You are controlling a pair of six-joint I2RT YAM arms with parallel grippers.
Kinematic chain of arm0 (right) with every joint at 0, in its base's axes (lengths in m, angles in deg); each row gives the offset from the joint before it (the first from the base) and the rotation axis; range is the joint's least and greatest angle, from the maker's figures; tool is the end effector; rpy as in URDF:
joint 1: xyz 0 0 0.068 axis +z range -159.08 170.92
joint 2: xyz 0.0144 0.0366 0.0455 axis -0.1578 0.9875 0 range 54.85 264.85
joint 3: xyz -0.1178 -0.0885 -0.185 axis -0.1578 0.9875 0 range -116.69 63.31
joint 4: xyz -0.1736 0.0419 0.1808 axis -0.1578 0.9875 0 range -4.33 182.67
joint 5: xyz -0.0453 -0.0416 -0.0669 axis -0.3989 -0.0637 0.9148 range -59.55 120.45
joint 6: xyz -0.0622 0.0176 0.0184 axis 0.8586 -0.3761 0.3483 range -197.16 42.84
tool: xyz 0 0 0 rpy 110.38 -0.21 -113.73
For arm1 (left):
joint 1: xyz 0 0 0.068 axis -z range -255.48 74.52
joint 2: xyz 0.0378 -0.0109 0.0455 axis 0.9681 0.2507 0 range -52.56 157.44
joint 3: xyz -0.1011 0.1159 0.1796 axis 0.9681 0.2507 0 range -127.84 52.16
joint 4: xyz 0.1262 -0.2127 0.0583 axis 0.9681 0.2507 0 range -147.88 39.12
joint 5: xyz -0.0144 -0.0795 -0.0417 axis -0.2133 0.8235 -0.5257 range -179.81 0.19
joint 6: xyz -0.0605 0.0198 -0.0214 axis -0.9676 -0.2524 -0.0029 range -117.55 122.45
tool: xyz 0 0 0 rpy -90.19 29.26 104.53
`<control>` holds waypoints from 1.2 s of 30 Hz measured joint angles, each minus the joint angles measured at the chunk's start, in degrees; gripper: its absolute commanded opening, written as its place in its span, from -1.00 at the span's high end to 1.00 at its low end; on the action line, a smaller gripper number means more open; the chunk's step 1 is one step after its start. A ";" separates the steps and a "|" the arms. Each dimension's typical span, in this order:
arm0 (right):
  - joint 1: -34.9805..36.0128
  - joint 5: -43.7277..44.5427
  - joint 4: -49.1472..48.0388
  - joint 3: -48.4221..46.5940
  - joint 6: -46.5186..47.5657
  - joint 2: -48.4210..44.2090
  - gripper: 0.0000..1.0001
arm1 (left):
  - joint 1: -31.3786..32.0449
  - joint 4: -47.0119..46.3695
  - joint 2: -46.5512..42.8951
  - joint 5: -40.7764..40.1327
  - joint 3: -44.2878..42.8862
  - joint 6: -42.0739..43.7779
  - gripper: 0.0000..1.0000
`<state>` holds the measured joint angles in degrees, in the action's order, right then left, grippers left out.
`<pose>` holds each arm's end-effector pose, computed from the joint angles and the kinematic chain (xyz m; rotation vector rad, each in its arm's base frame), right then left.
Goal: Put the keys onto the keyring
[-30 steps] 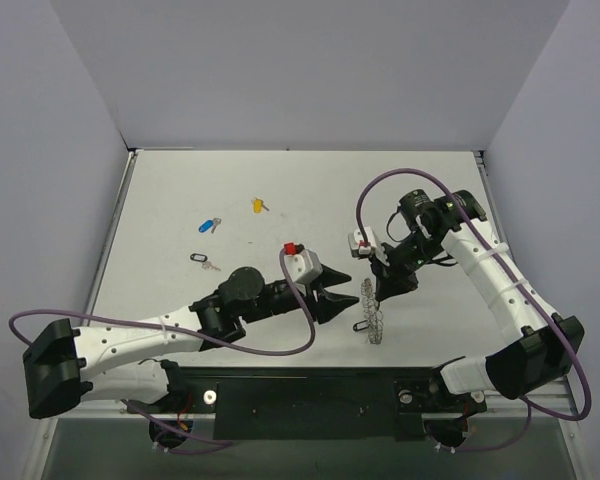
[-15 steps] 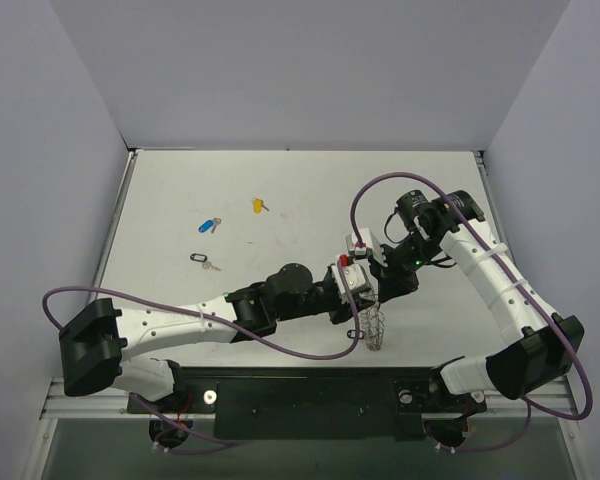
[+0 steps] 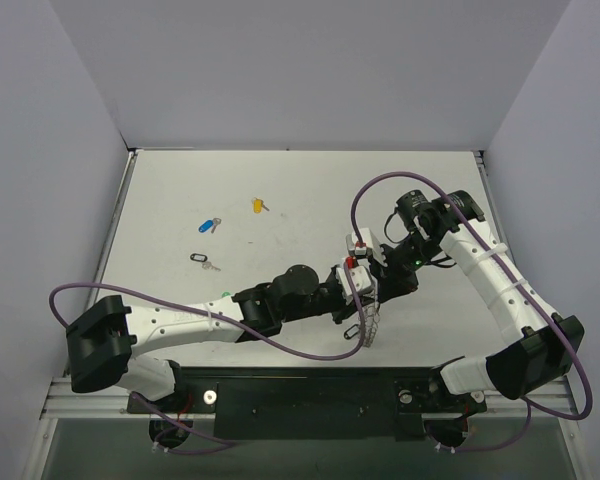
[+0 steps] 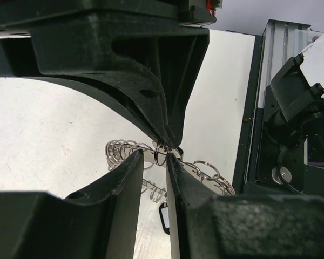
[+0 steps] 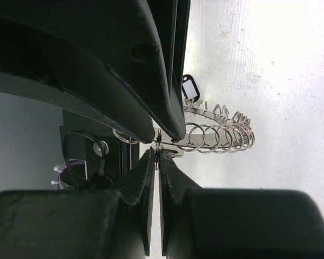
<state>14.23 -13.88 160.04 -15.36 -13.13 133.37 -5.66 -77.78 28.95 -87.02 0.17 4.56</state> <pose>0.2079 0.1303 0.2878 -1.8273 1.7100 0.8340 0.1177 -0.3278 0.2513 1.1031 1.4566 -0.8966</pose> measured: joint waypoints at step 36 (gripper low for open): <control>-0.48 -0.39 0.72 0.07 0.44 -0.33 0.44 | -0.13 -4.52 1.16 1.95 1.29 -3.30 1.00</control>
<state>13.75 -14.28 160.76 -15.30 -12.70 133.04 -5.79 -82.31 30.11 -85.07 1.46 1.26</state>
